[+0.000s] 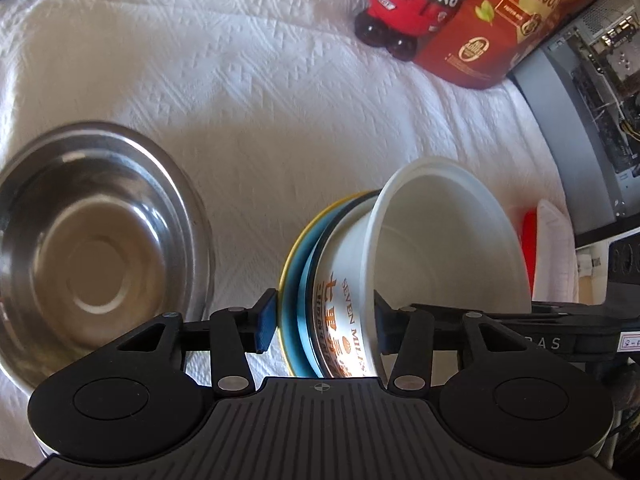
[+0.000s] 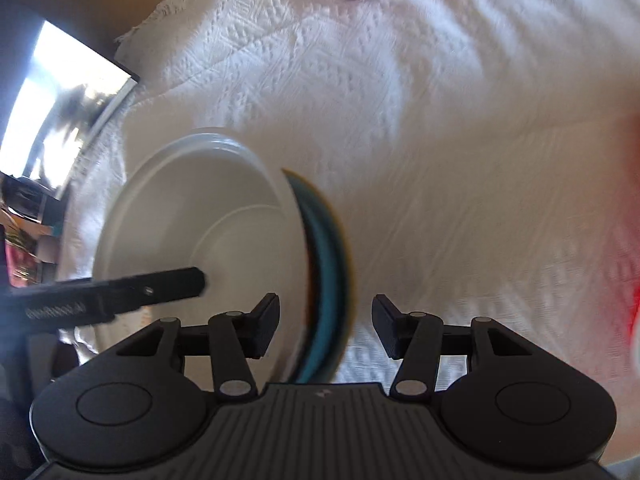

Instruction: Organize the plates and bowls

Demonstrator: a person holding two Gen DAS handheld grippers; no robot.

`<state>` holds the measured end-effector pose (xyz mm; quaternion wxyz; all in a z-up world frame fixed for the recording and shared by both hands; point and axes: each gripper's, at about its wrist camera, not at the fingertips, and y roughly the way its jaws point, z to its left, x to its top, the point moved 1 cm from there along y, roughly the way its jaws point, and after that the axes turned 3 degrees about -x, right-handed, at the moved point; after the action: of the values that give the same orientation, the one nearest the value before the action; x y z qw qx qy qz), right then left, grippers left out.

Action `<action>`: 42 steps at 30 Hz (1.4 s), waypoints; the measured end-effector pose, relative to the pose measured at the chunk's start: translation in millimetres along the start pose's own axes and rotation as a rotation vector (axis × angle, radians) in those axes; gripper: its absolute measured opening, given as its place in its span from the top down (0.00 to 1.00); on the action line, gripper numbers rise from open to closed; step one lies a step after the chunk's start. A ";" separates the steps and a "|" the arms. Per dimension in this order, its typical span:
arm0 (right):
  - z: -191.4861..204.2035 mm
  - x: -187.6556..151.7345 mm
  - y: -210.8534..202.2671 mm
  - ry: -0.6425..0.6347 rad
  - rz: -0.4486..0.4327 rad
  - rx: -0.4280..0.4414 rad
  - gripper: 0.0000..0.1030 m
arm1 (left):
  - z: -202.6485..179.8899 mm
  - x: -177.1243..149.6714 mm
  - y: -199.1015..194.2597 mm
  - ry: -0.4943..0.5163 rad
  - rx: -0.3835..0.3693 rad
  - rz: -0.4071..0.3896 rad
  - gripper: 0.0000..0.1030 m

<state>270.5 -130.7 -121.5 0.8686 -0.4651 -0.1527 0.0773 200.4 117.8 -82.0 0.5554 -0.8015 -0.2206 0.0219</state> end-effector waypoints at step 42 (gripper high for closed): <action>32.6 23.2 21.1 -0.185 0.085 -0.020 0.43 | 14.8 -22.4 9.5 -0.113 -0.079 0.030 0.36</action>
<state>281.5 -87.0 -117.5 0.8418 -0.4709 -0.2133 0.1554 179.2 119.6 -100.9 0.5098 -0.8233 -0.2404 0.0668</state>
